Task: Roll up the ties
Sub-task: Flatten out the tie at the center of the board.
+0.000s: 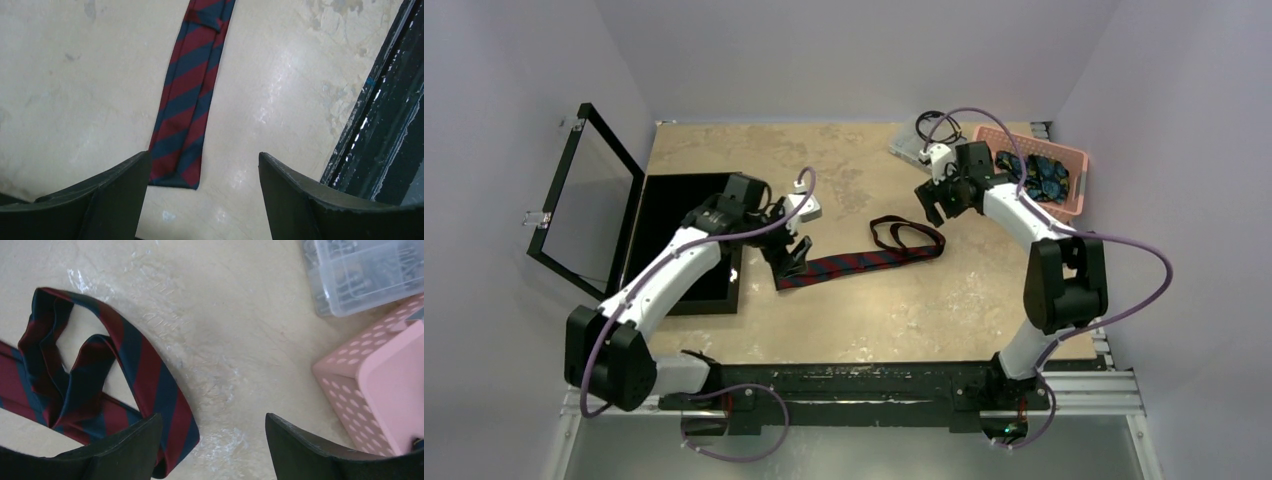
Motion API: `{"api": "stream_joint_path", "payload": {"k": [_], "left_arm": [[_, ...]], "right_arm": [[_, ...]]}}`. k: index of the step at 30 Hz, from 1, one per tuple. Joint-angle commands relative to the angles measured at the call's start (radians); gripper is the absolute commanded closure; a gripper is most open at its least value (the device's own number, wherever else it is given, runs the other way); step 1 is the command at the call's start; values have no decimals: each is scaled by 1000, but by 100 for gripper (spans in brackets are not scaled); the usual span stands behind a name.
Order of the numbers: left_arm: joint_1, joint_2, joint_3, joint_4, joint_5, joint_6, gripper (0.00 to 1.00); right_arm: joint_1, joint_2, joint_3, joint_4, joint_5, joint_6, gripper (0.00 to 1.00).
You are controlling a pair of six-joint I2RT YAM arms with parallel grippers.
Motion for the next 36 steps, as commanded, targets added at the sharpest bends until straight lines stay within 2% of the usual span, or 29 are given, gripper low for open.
{"api": "stream_joint_path", "payload": {"k": [1,5,10,14,17,22,27,29,33,36], "left_arm": [[-75,107,141,61,-12,21,23],[-79,139,176,94,36,-55,22],[-77,72,60,262,5,-157,12],[-77,39,-25,465,-50,-284,11],[-76,69,-19,506,-45,-323,12],[-79,146,32,513,-13,-323,14],[-95,143,-44,658,-28,-251,14],[-126,137,-92,730,-64,-115,14],[-212,156,-131,737,-118,185,17],[-278,209,-109,687,-136,382,21]], "right_arm": [[26,3,-30,-23,-34,-44,24],[27,87,2,-9,6,-67,22],[28,160,12,31,-2,-67,25],[40,194,3,73,-45,-38,42],[59,193,4,90,-69,-12,52],[81,191,27,91,-162,14,76],[84,204,87,67,-370,77,95],[84,223,109,66,-424,117,96],[84,286,173,36,-482,160,84],[84,312,215,35,-501,203,60]]}}
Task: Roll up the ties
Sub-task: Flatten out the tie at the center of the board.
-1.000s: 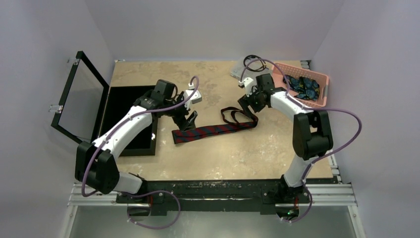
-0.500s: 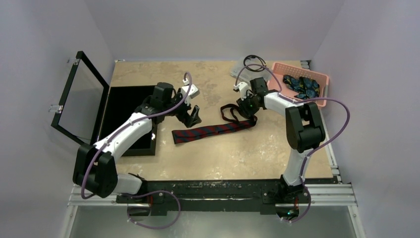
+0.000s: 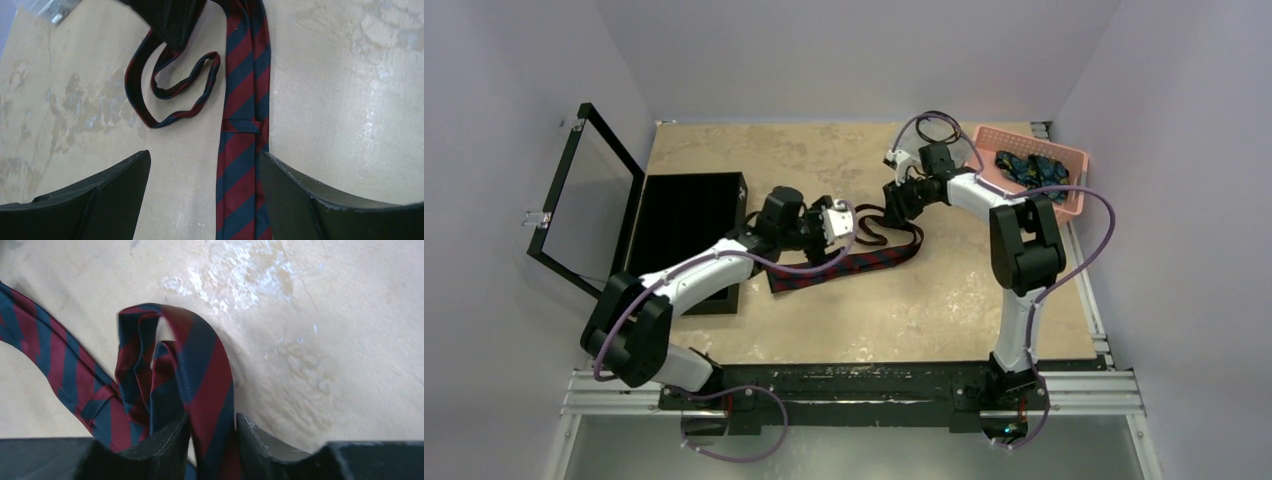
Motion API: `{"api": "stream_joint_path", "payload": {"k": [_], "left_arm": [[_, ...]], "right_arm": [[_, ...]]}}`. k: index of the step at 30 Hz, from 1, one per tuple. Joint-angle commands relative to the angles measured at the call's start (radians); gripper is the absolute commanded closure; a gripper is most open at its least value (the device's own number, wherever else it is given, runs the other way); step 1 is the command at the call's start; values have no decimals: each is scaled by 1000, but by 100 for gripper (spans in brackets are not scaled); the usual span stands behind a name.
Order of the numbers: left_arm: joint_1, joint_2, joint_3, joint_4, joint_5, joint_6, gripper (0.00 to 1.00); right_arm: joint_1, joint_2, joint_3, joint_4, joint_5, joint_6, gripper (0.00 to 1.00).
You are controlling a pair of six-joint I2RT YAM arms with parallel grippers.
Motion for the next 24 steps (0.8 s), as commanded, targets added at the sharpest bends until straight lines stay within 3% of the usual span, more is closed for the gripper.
{"api": "stream_joint_path", "payload": {"k": [1,5,14,19,22,24], "left_arm": [[-92,67,32,27,-56,380,24],[-146,173,144,-87,-59,470,39],[-165,400,386,-231,-9,558,57],[-170,473,469,-318,15,500,59],[-178,525,497,-309,-33,473,50],[-182,545,510,-280,-66,462,50]], "right_arm": [[-1,23,77,-4,-87,94,53],[-50,-41,60,18,-25,142,36],[-242,-225,-42,-6,-69,208,35],[-276,-305,-96,-36,-104,184,36],[-278,-359,-137,-73,-137,155,37],[-278,-392,-179,-78,-157,151,38]]}}
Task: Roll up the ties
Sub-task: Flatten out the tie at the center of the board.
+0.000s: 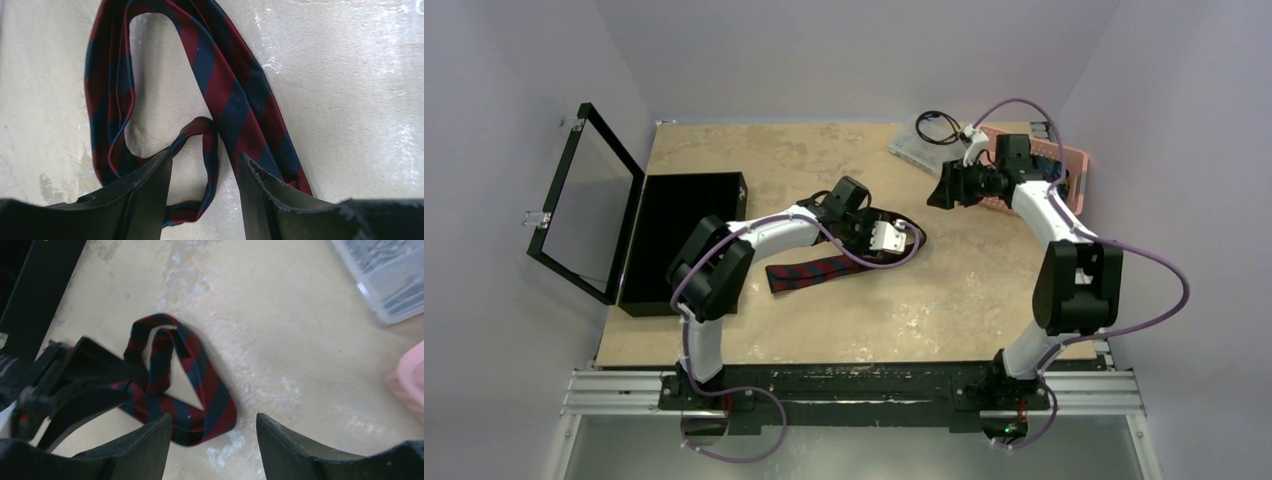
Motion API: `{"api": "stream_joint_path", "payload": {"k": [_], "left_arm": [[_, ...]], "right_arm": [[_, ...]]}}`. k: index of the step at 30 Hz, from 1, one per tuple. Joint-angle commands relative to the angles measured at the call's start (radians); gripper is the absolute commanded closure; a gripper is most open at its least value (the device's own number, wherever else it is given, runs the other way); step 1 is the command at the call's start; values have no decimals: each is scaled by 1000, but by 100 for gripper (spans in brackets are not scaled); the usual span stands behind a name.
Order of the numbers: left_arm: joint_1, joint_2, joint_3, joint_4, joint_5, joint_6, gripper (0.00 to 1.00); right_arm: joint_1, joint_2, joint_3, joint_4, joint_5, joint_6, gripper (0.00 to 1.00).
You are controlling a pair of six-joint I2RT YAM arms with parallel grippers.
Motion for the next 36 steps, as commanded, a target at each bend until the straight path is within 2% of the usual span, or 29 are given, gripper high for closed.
{"api": "stream_joint_path", "payload": {"k": [1,5,7,10,14,16,18,21,24,27,29,32,36], "left_arm": [[-15,48,59,0,-22,-27,51],[-17,93,127,-78,-42,-17,63],[-16,112,155,-109,-77,-8,77],[-6,81,117,-109,-100,13,99],[78,-90,18,-89,51,-74,100],[153,-173,-3,-83,113,-149,100],[248,-208,-4,-86,135,-209,100],[366,-209,17,-105,160,-288,100],[453,-171,54,-152,182,-345,100],[500,-143,62,-163,174,-386,100],[519,-136,61,-149,153,-411,100],[538,-124,67,-133,110,-448,100],[567,-96,97,-155,91,-473,100]], "right_arm": [[7,-111,-98,-51,-85,-26,38],[7,-189,-142,-80,-56,-47,39],[7,-225,-147,-88,-42,-50,40],[7,-260,-135,-120,-28,-69,43],[40,-287,-149,-147,10,-95,51],[133,-284,-169,-154,109,-128,56],[230,-288,-212,-123,162,-145,57],[312,-270,-235,-88,129,-189,54],[434,-210,-184,-96,187,-268,52],[564,-147,-132,-50,298,-311,48],[652,-103,-104,12,363,-318,41],[769,-37,-79,121,443,-326,37],[863,65,-25,248,477,-268,43]]}}
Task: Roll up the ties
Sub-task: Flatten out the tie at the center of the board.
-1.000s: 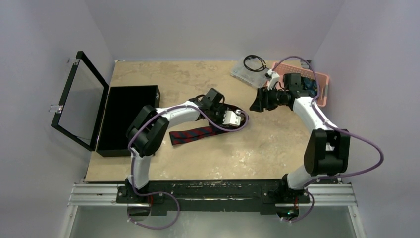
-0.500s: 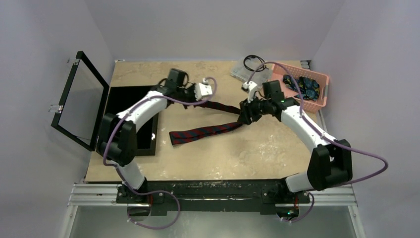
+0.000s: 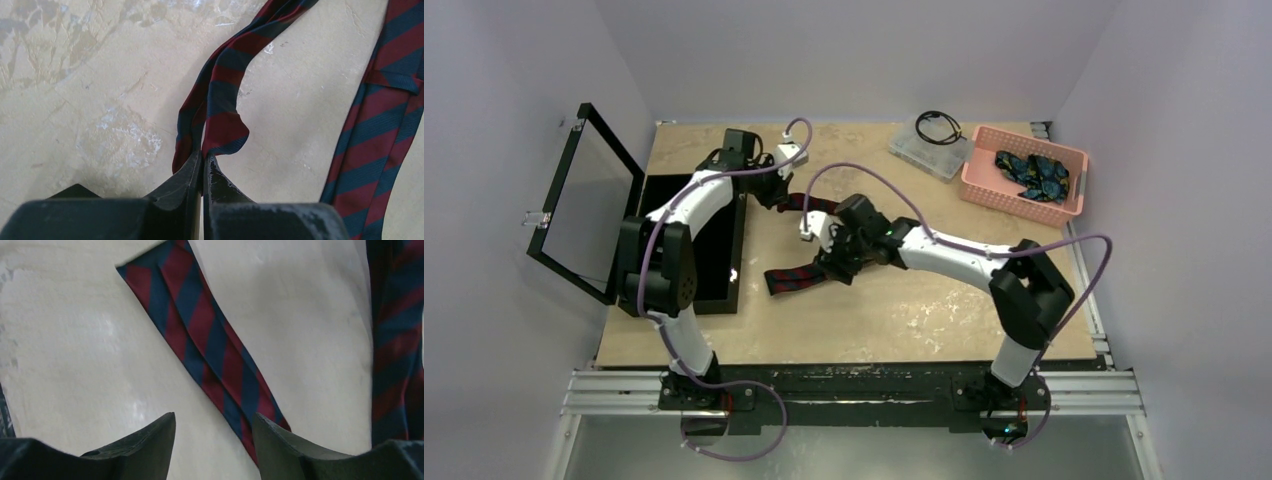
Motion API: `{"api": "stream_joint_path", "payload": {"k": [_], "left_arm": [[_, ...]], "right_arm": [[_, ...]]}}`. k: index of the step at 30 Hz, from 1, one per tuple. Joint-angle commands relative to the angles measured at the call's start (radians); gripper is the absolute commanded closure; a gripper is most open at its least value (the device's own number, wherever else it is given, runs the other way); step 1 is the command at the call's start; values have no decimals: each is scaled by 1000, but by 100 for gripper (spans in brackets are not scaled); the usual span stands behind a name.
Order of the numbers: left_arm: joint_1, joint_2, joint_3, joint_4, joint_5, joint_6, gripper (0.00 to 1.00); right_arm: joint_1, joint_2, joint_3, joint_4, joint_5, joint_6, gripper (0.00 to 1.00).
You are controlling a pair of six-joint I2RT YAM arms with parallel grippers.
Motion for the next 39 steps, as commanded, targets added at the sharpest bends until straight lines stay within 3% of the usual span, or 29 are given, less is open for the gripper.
{"api": "stream_joint_path", "payload": {"k": [1,6,11,18,20,22,25,27,30,34,35,36,37,38,39], "left_arm": [[38,18,61,-12,-13,-70,100],[59,41,94,-44,-1,-94,100],[66,55,101,-54,10,-99,100],[68,64,108,-67,18,-111,100],[69,64,109,-69,15,-111,100],[69,64,108,-71,13,-113,100],[69,63,108,-72,17,-119,100],[69,59,106,-76,21,-122,100],[69,44,92,-84,30,-116,100],[69,11,59,-100,41,-92,100],[69,3,49,-104,43,-83,100],[70,-3,42,-110,45,-75,100],[69,-8,36,-118,48,-70,100],[69,-11,33,-129,52,-65,100],[69,-13,31,-136,57,-63,100]], "right_arm": [[77,83,90,211,90,43,45],[129,169,113,309,45,54,36],[177,206,90,386,-14,69,18],[195,310,154,361,-22,33,19],[196,329,158,346,-17,12,24],[195,337,153,345,-7,-7,37],[184,313,121,304,37,-19,69],[161,258,66,272,34,-38,99],[92,124,-33,142,-39,-92,100],[-111,-53,-179,-78,-156,-235,100],[-185,-85,-208,-172,-161,-291,98],[-246,-116,-232,-242,-153,-353,80],[-311,-145,-252,-302,-155,-405,50],[-375,-185,-263,-364,-165,-450,32],[-443,-225,-258,-425,-180,-492,9]]}}
